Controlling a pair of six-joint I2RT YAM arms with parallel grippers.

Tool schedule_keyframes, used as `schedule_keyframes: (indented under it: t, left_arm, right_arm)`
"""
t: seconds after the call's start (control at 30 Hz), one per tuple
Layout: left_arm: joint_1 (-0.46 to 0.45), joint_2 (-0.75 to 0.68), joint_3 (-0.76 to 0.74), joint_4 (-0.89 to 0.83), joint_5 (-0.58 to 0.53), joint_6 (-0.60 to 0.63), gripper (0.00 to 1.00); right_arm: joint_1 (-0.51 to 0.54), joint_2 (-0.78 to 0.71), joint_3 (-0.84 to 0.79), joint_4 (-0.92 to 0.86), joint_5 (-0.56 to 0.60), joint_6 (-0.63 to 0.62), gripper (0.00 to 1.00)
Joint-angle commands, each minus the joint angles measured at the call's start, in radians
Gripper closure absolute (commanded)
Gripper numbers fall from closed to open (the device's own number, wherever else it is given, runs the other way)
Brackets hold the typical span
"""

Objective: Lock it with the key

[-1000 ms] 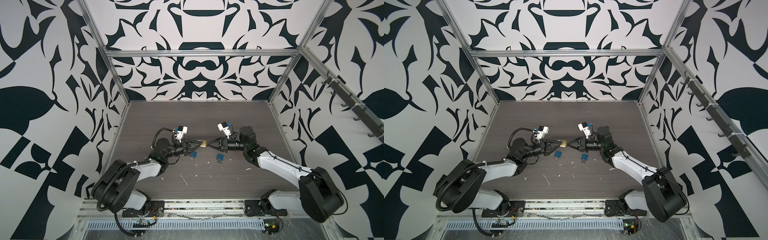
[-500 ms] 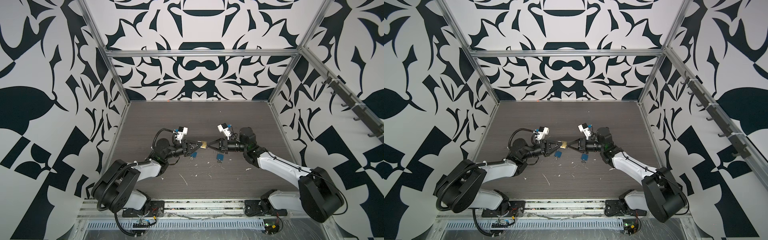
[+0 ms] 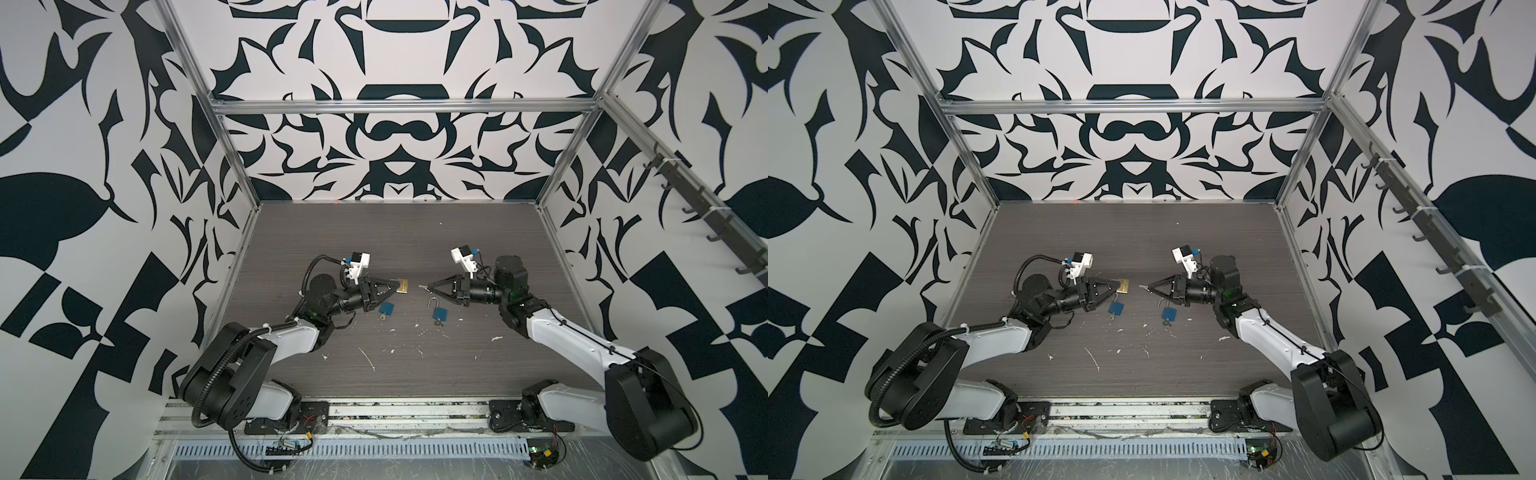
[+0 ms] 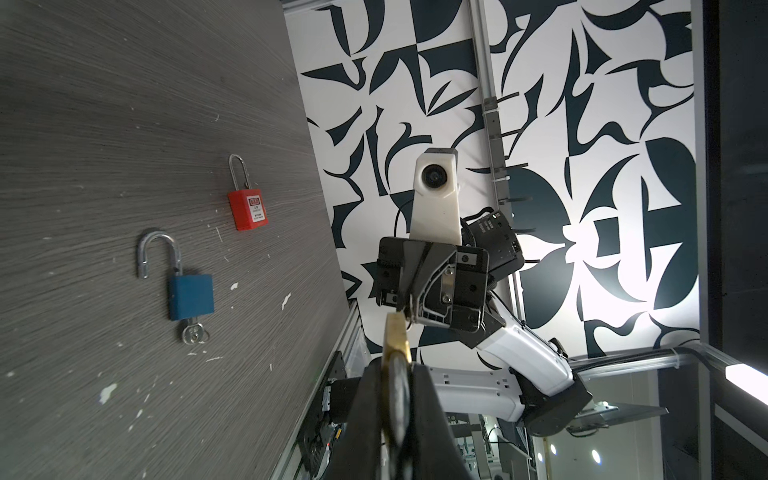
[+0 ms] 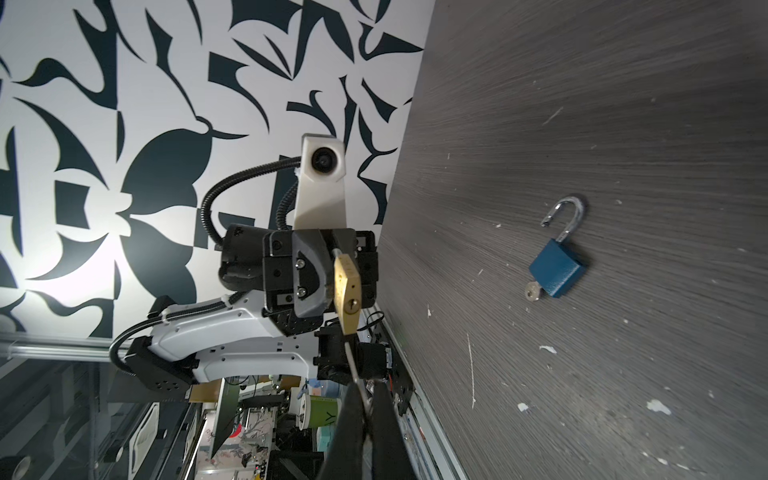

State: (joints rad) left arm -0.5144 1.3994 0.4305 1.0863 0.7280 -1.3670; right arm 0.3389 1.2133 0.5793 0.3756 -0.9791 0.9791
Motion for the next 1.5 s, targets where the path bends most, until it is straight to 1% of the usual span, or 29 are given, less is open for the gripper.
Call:
schedule_keyframes:
  t: [0.0,0.03,0.07,0.1,0.13,0.17,0.2,0.23,0.27,0.3,0.37,0.4,0.43,0.53,0.6,0.7,0.87,1.03,1.23,1.47]
  left_arm:
    - [-0.004,-0.037,0.079,-0.149,0.02,0.078,1.0]
    - [-0.012,-0.048,0.098,-0.223,0.006,0.124,1.0]
    - [-0.026,-0.072,0.12,-0.327,-0.024,0.185,1.0]
    - [-0.044,-0.102,0.158,-0.482,-0.068,0.264,1.0]
    - [-0.069,-0.117,0.211,-0.663,-0.129,0.362,1.0]
    - [-0.101,-0.167,0.283,-0.882,-0.214,0.483,1.0]
    - [-0.132,-0.179,0.349,-1.029,-0.29,0.575,1.0]
    - [-0.147,-0.178,0.393,-1.105,-0.328,0.625,1.0]
    - [-0.15,-0.17,0.43,-1.166,-0.339,0.645,1.0]
    - [-0.146,-0.154,0.467,-1.213,-0.331,0.661,1.0]
    - [-0.144,-0.096,0.539,-1.302,-0.306,0.724,1.0]
    - [-0.144,-0.073,0.564,-1.314,-0.279,0.761,1.0]
    - [-0.145,-0.059,0.568,-1.298,-0.258,0.769,1.0]
    - [-0.147,-0.034,0.569,-1.224,-0.215,0.759,1.0]
    - [-0.147,-0.022,0.584,-1.214,-0.217,0.76,1.0]
    - [-0.146,0.008,0.615,-1.226,-0.222,0.777,1.0]
    - [-0.147,0.1,0.683,-1.238,-0.157,0.826,1.0]
    - [-0.147,0.179,0.737,-1.241,-0.118,0.856,1.0]
    - [-0.147,0.256,0.794,-1.24,-0.066,0.878,1.0]
    - [-0.149,0.359,0.868,-1.26,-0.016,0.897,1.0]
  right_arm:
    - [-0.015,-0.028,0.044,-0.321,0.219,-0.172,1.0]
    - [-0.015,-0.033,0.055,-0.4,0.327,-0.197,1.0]
    - [-0.015,-0.039,0.055,-0.444,0.428,-0.193,1.0]
    - [-0.016,-0.048,0.043,-0.444,0.503,-0.156,1.0]
    - [-0.015,-0.056,0.02,-0.417,0.549,-0.126,1.0]
    - [-0.016,-0.06,-0.01,-0.367,0.586,-0.086,1.0]
    - [-0.015,-0.058,-0.036,-0.313,0.608,-0.054,1.0]
    - [-0.015,-0.051,-0.048,-0.287,0.628,-0.031,1.0]
    - [-0.015,-0.033,-0.05,-0.264,0.643,-0.021,1.0]
    - [-0.016,-0.012,-0.045,-0.251,0.65,-0.019,1.0]
    - [-0.014,0.014,-0.047,-0.227,0.703,-0.011,1.0]
    - [-0.014,0.023,-0.056,-0.209,0.74,-0.002,1.0]
    - [-0.014,0.033,-0.062,-0.187,0.765,0.003,1.0]
    - [-0.014,0.062,-0.068,-0.146,0.823,0.025,1.0]
    - [-0.014,0.075,-0.081,-0.115,0.853,0.042,1.0]
    - [-0.015,0.106,-0.09,-0.095,0.871,0.053,1.0]
    - [-0.014,0.149,-0.115,-0.047,0.895,0.068,1.0]
    - [-0.014,0.189,-0.149,0.017,0.913,0.091,1.0]
    - [-0.014,0.213,-0.153,0.03,0.926,0.098,1.0]
    - [-0.014,0.216,-0.179,0.036,0.941,0.118,0.87]
